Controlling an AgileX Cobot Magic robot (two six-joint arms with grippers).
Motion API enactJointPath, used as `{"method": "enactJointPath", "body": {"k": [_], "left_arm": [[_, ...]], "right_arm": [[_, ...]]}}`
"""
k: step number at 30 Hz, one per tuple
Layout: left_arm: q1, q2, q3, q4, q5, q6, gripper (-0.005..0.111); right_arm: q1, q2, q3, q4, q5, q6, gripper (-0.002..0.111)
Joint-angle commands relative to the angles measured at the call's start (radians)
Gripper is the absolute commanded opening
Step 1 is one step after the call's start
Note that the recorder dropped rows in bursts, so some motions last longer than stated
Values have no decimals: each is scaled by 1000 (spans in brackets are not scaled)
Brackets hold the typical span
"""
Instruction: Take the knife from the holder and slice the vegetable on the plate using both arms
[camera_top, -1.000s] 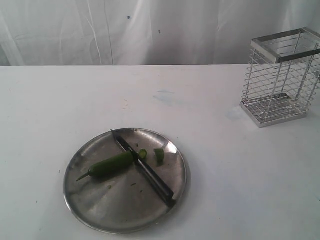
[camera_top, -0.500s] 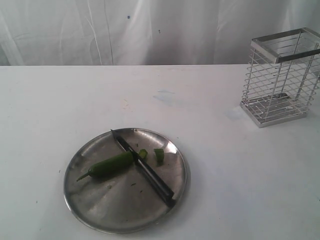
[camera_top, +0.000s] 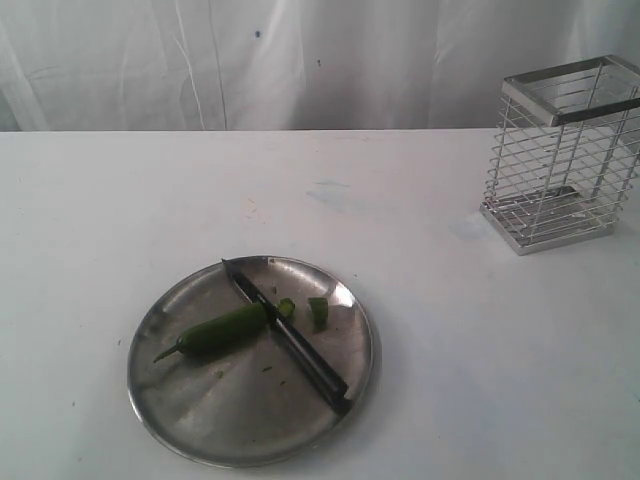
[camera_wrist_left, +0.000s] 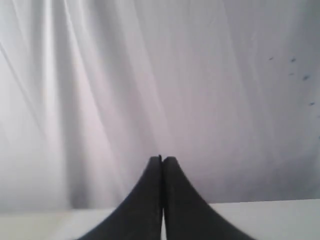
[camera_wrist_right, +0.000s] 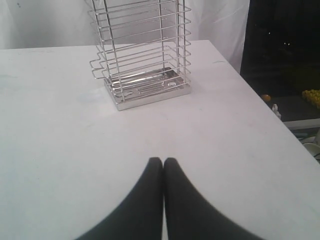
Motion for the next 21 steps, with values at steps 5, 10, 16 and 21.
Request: {"method": "enactJointPath", "body": {"k": [5, 10, 16, 21], "left_arm": [[64, -5, 3, 1000, 260, -11, 0], [61, -40, 8, 1310, 559, -659, 0], [3, -141, 133, 1569, 332, -1616, 0], [-18, -143, 277, 1476, 356, -1726, 0]], "right_arm": [[4, -2, -1, -11, 1, -11, 0], [6, -2, -1, -11, 1, -11, 0], [6, -2, -1, -11, 1, -11, 0], [6, -2, -1, -11, 1, -11, 0]]}}
